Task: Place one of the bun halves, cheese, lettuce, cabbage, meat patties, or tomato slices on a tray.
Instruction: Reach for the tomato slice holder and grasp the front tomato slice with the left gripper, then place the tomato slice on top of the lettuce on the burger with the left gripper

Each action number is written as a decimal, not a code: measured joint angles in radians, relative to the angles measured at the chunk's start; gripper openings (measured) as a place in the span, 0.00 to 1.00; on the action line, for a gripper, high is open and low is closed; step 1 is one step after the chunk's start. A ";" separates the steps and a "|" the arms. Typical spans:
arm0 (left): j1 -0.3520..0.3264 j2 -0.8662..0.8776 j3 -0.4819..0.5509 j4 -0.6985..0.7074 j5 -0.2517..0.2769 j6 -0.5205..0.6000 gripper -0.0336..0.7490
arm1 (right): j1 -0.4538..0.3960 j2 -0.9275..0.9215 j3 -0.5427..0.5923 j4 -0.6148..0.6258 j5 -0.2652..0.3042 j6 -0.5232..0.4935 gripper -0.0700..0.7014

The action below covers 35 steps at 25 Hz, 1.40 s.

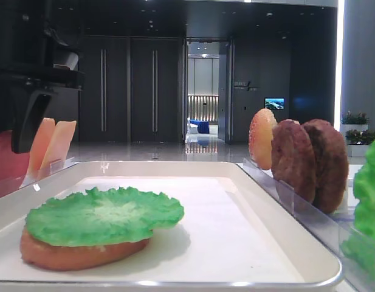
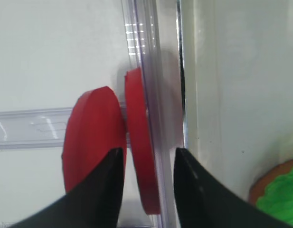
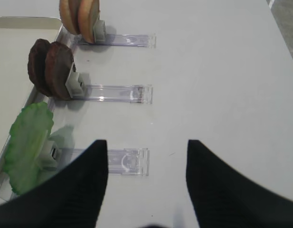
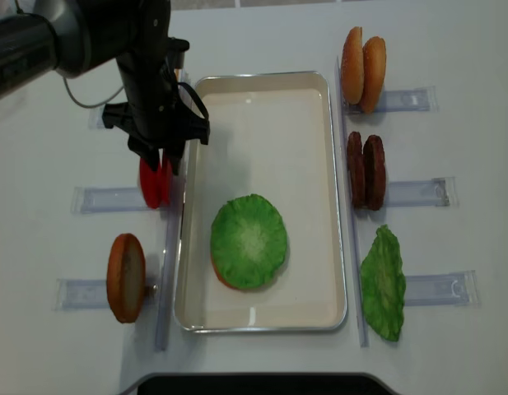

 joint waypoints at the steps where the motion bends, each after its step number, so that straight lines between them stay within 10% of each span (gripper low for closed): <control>1: 0.000 0.000 0.000 0.000 0.001 0.000 0.38 | 0.000 0.000 0.000 0.000 0.000 0.000 0.56; 11: 0.000 0.000 0.000 0.008 0.008 0.000 0.12 | 0.000 0.000 0.000 0.000 0.000 0.000 0.56; 35: 0.000 -0.085 -0.042 -0.018 0.075 0.000 0.12 | 0.000 0.000 0.000 0.000 0.000 0.000 0.56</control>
